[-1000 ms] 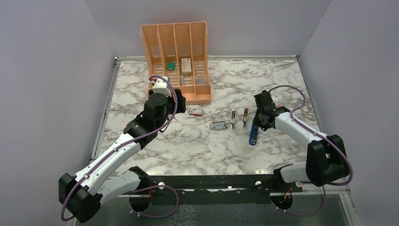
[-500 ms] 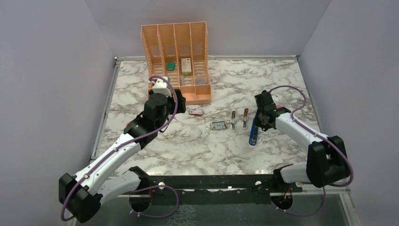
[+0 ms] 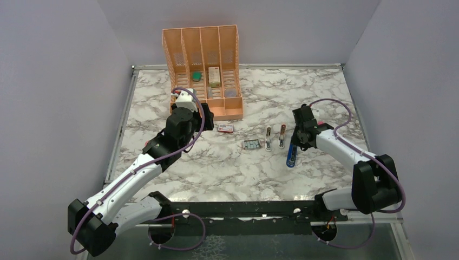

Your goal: Load the staples into the stapler

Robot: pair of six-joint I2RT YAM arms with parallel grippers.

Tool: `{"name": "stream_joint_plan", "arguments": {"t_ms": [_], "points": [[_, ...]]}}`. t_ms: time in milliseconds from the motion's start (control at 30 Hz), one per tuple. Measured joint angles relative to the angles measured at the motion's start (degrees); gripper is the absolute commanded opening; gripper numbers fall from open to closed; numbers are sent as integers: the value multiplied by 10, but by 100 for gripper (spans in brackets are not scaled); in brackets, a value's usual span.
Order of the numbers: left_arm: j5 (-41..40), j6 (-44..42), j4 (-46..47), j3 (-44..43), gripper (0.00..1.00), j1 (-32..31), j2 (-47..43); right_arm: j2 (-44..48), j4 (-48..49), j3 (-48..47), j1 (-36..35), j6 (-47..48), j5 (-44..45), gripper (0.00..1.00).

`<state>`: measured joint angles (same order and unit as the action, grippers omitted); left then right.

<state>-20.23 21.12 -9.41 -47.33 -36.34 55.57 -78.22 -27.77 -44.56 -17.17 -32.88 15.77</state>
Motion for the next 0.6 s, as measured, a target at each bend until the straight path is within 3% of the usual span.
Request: {"name": "stream_joint_plan", "arguments": {"t_ms": [600], "points": [[0,0,0,0,77,0,2,1,0,2,0,15,-10,20]]}}
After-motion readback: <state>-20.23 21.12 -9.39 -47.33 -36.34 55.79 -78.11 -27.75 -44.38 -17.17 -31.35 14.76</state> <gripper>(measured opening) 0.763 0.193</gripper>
